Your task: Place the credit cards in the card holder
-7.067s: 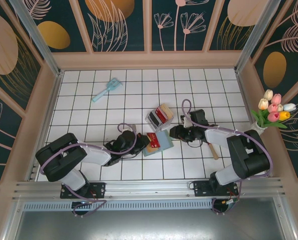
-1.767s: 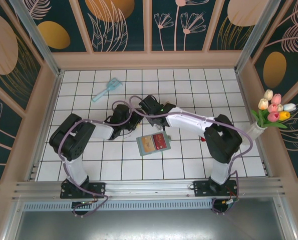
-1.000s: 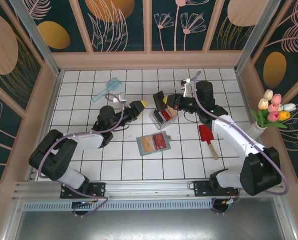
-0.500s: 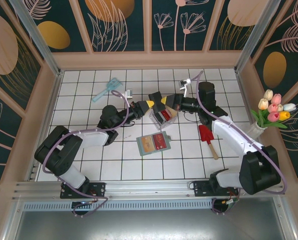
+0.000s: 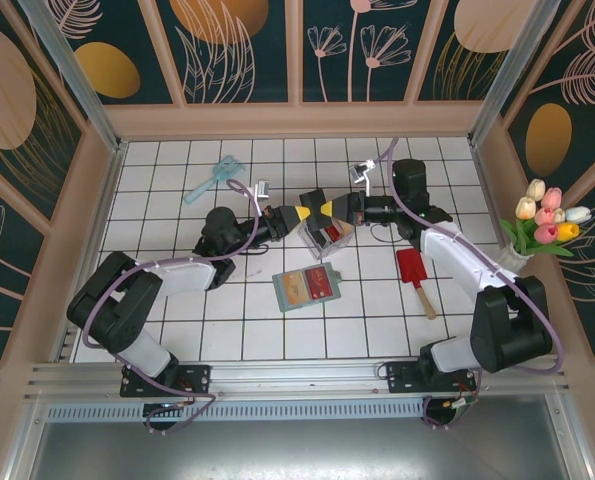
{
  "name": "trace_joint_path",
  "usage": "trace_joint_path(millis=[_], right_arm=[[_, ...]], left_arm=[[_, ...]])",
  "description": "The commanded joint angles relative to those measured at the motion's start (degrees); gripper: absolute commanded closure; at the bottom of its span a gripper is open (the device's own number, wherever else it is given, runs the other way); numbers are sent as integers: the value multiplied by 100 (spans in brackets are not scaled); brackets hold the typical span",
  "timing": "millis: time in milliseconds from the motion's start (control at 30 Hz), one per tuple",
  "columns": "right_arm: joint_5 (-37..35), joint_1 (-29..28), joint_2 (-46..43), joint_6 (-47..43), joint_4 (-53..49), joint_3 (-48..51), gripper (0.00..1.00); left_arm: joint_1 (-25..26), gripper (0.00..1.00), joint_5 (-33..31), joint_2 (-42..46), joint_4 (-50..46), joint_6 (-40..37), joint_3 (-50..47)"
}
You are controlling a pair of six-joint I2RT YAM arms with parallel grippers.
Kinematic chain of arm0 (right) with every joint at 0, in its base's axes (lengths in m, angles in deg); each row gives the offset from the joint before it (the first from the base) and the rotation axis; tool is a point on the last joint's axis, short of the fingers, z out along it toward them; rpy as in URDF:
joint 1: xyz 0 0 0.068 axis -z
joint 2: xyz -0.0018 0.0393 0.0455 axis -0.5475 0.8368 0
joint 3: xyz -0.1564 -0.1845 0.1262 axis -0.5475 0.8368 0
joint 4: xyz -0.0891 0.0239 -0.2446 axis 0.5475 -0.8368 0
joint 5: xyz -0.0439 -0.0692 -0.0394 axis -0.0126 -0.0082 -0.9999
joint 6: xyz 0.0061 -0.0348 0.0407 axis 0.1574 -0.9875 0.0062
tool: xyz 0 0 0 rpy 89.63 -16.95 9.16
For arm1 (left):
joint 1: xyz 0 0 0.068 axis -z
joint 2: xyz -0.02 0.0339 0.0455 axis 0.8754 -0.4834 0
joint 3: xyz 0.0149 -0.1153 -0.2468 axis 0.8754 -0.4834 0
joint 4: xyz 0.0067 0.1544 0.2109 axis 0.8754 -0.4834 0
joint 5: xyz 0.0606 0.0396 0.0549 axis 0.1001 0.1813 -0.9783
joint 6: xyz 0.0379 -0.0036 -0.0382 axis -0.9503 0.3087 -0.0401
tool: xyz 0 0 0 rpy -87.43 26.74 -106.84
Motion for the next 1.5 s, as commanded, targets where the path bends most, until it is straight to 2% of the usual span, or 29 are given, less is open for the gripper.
trace_joint_path(millis=[0, 100, 233, 333, 567, 633, 767, 933, 1200, 1467], right_arm=[[-201, -19, -65, -491, -341, -179, 98], [-1425, -42, -170, -776, -1011, -53, 99], [-3071, -113, -585, -671, -1312, 660, 99], [-3476, -325, -634, -655, -1414, 1116, 99], [-4603, -1654, -528, -649, -1506, 1054, 99], [-5122, -1888, -320, -654, -1723, 918, 99], [-5605, -2160, -66, -733, -1840, 897, 99], [-6254, -2204, -51, -666, -2012, 1049, 99], [-6198, -2188, 213, -639, -1933, 1225, 99], [-6183, -2191, 431, -575, -1820, 1383, 99]], left_arm=[[21, 70, -5, 245, -750, -351, 65], [21, 47, -747, 590, -1709, -442, -232], [51, 43, -1523, 1112, -3481, -786, -532], [196, 38, -2023, 1421, -4347, -782, -783], [604, 33, -2600, 1465, -5131, -515, -942], [662, 33, -2672, 1361, -5212, -488, -930], [749, 32, -2615, 1114, -5217, -441, -881], [842, 31, -2571, 868, -5273, -494, -778], [864, 30, -2486, 801, -5197, -405, -883], [875, 33, -2227, 721, -4805, -367, -923]])
